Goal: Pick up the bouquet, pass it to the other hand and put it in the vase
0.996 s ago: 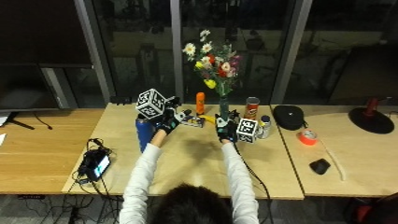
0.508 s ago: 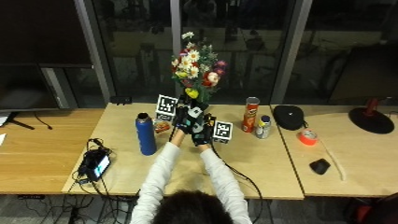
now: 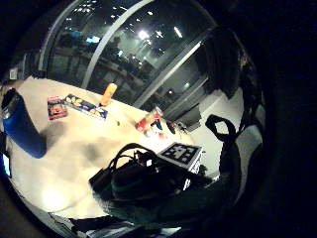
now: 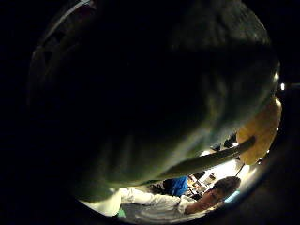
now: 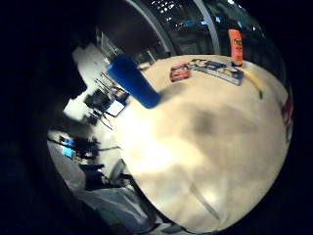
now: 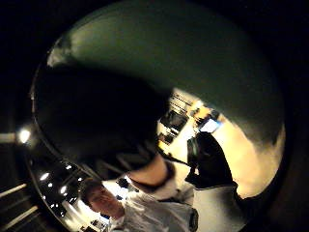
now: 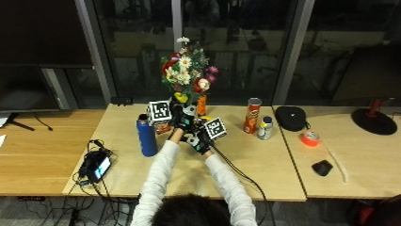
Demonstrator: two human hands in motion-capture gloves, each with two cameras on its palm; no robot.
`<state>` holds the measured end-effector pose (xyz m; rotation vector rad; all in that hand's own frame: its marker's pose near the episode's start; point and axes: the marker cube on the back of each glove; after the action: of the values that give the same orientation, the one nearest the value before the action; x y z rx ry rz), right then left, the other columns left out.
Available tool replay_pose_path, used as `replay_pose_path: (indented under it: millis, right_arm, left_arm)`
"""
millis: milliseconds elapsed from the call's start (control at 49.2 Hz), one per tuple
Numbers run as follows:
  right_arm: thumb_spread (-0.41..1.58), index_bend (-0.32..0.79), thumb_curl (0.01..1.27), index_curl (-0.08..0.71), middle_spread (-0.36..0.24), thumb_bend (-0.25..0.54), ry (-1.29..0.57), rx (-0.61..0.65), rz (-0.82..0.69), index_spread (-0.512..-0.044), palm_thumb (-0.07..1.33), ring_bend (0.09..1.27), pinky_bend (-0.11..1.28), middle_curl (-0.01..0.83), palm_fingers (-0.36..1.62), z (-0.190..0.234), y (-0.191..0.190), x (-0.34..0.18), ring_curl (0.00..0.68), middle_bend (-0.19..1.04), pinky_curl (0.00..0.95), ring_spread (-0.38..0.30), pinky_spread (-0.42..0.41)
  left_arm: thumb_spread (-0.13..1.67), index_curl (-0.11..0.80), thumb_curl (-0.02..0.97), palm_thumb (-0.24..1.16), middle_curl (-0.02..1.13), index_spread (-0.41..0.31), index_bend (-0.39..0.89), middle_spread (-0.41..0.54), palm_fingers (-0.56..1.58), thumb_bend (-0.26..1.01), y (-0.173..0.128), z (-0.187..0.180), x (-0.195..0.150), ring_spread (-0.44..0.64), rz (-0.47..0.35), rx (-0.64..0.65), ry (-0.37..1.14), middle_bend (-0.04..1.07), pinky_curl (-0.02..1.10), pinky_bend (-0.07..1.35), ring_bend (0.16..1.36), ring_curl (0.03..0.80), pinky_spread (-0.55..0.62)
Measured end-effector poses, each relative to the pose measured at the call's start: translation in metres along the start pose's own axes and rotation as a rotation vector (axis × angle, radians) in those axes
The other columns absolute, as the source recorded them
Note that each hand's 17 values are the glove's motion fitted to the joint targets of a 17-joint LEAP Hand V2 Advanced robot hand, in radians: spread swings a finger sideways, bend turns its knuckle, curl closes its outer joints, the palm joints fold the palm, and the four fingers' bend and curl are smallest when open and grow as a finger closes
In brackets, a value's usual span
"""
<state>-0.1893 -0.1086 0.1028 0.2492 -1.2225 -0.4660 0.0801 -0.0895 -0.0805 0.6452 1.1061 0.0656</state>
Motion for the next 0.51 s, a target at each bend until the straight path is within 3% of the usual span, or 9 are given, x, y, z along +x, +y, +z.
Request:
replay_pose_path:
  millis: [122,183,264,427,508]
  right_arm:
    - [0.80,0.05,0.61,0.471,-0.154,-0.060,-0.047,0.020,-0.077,-0.273,0.76,0.72,0.63,0.525,0.77,-0.010,0.008,-0.016,0.446,0.53,0.427,-0.182,-0.171]
    - [0.85,0.06,0.59,0.427,-0.150,-0.047,-0.119,0.031,-0.062,-0.277,0.74,0.69,0.59,0.509,0.77,-0.014,0.010,-0.003,0.425,0.50,0.404,-0.181,-0.140]
    - [0.90,0.07,0.57,0.382,-0.146,-0.036,-0.099,0.046,-0.154,-0.278,0.73,0.67,0.56,0.491,0.79,-0.019,0.006,0.019,0.405,0.47,0.380,-0.181,-0.116]
    - [0.95,0.10,0.53,0.337,-0.143,-0.029,-0.087,0.058,0.061,-0.272,0.72,0.61,0.50,0.470,0.87,-0.027,0.018,0.023,0.388,0.43,0.353,-0.180,-0.094]
    - [0.97,0.11,0.52,0.324,-0.141,-0.026,-0.080,0.053,-0.013,-0.270,0.72,0.59,0.47,0.465,0.89,-0.031,0.017,0.028,0.386,0.41,0.348,-0.180,-0.089]
  left_arm:
    - [0.39,0.490,0.640,0.88,0.54,-0.305,0.33,-0.311,1.40,-0.01,-0.027,-0.030,0.030,-0.36,0.045,0.099,-0.020,0.65,0.48,0.57,0.71,0.454,-0.37]
    - [0.37,0.505,0.657,0.89,0.54,-0.314,0.34,-0.316,1.39,-0.02,-0.048,-0.052,0.048,-0.36,0.084,0.164,-0.042,0.66,0.48,0.58,0.73,0.461,-0.37]
    - [0.34,0.522,0.679,0.89,0.55,-0.320,0.35,-0.320,1.38,-0.02,-0.072,-0.081,0.068,-0.37,0.121,0.275,-0.110,0.67,0.49,0.59,0.74,0.467,-0.37]
    - [0.32,0.550,0.714,0.89,0.55,-0.329,0.36,-0.321,1.37,-0.03,-0.107,-0.119,0.083,-0.37,0.133,0.424,-0.168,0.69,0.49,0.60,0.75,0.474,-0.38]
    - [0.31,0.561,0.729,0.89,0.55,-0.332,0.36,-0.321,1.37,-0.03,-0.121,-0.136,0.078,-0.37,0.122,0.486,-0.222,0.69,0.49,0.61,0.75,0.476,-0.38]
